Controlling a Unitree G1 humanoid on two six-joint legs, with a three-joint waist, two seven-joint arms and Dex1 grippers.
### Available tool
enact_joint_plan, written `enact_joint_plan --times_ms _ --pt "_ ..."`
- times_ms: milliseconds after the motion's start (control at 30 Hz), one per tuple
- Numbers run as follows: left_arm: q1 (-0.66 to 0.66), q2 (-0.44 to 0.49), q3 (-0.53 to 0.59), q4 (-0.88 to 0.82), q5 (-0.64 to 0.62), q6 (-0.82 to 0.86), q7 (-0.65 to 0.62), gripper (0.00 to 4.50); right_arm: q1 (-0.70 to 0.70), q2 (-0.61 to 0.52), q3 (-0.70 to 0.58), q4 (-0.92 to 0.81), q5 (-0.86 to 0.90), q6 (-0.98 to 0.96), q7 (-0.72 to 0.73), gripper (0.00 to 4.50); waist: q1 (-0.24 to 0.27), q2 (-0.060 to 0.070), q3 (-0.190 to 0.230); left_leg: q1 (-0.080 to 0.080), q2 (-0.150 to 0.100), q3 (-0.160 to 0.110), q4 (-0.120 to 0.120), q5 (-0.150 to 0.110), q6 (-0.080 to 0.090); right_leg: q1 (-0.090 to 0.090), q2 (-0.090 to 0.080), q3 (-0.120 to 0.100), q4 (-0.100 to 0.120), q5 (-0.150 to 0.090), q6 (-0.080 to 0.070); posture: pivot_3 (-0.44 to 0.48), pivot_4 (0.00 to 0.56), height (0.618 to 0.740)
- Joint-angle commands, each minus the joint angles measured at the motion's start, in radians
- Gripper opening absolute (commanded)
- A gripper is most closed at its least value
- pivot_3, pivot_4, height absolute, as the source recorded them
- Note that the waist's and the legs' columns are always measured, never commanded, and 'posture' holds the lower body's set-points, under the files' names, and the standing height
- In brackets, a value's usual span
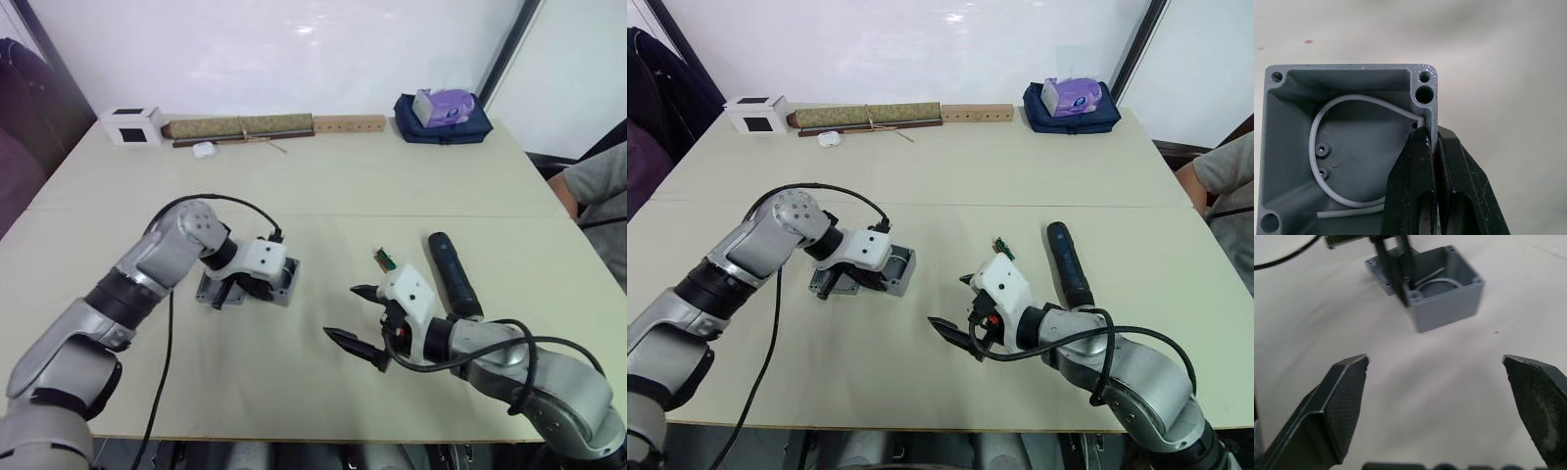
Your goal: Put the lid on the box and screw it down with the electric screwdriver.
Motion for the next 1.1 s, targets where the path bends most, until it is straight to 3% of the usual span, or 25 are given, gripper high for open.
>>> enact_joint_plan --times_ms 33,167,333,500,633,800,833,867,1033,1100 --pt "-0.091 -0.035 0.045 0.037 -0.004 -0.063 -0.010 0.04 0.020 -0.019 -0.111 -0.052 0.097 0.014 0.036 4.50 0.002 0.000 0.000 0.000 0.000 0.000 0.000 0.000 0.000 0.000 0.000 0.000 0.000 0.000 0.000 0.000 0.150 0.740" --pt "-0.136 -0.037 0.014 0.042 -0.077 -0.214 -0.108 0.04 0.048 -0.063 -0.204 -0.068 0.219 0.043 0.071 4.50 0.001 0.000 0.000 -0.001 0.000 0.000 0.000 0.000 0.000 0.000 -0.001 0.000 -0.001 0.000 0.000 0.000 0.150 0.740" --pt "-0.191 -0.029 -0.096 0.069 -0.201 -0.288 -0.120 0.04 0.055 -0.097 -0.236 -0.063 0.249 0.051 0.059 4.50 -0.003 0.000 0.000 0.000 0.001 0.000 0.000 0.000 0.001 0.000 0.000 0.000 0.000 0.000 0.000 0.000 0.150 0.740" --pt "-0.299 -0.177 -0.271 0.322 -0.235 -0.528 -0.120 0.04 0.068 -0.050 -0.222 -0.086 0.232 0.043 -0.037 4.50 0.008 0.000 0.000 0.000 -0.001 0.000 0.001 0.000 0.001 0.000 0.000 0.000 0.002 0.000 0.000 0.000 0.150 0.740" --pt "-0.355 -0.251 -0.305 0.504 -0.199 -0.645 -0.120 0.04 0.086 -0.024 -0.202 -0.102 0.214 0.044 -0.088 4.50 -0.003 -0.001 0.000 -0.002 -0.002 0.000 0.002 -0.001 0.002 0.000 -0.001 0.001 0.000 0.000 0.000 0.000 0.150 0.740" --pt "-0.402 -0.279 -0.354 0.652 -0.171 -0.755 -0.120 0.04 0.090 -0.017 -0.197 -0.105 0.208 0.033 -0.112 4.50 -0.006 -0.001 0.000 0.000 -0.001 0.000 0.002 -0.001 0.002 -0.001 0.001 0.001 0.002 0.000 0.000 0.000 0.150 0.740" --pt "-0.406 -0.279 -0.360 0.662 -0.177 -0.763 -0.120 0.60 0.091 -0.018 -0.197 -0.106 0.207 0.032 -0.114 4.50 -0.005 -0.001 0.000 0.000 -0.001 0.000 0.002 -0.001 0.002 -0.001 0.002 0.001 0.002 0.000 0.000 0.000 0.150 0.740" --pt "-0.409 -0.276 -0.366 0.665 -0.187 -0.766 -0.120 0.79 0.092 -0.018 -0.197 -0.106 0.206 0.030 -0.115 4.50 -0.003 -0.001 0.000 0.000 0.000 0.000 0.002 -0.001 0.002 -0.001 0.002 0.001 0.002 0.000 0.000 0.000 0.150 0.740" --pt "-0.407 -0.264 -0.326 0.657 -0.203 -0.747 -0.120 2.79 0.081 -0.022 -0.187 -0.099 0.207 0.025 -0.113 4.50 0.000 -0.001 0.000 -0.001 -0.001 0.000 0.002 -0.001 0.002 -0.001 0.000 0.001 0.001 0.000 0.000 0.000 0.150 0.740" --pt "-0.423 -0.210 -0.306 0.623 -0.224 -0.727 -0.120 2.79 0.065 -0.033 -0.186 -0.091 0.208 0.027 -0.097 4.50 -0.001 -0.001 0.000 -0.001 -0.001 0.000 0.002 -0.001 0.002 -0.001 0.000 0.001 0.001 0.000 0.000 0.000 0.150 0.740"
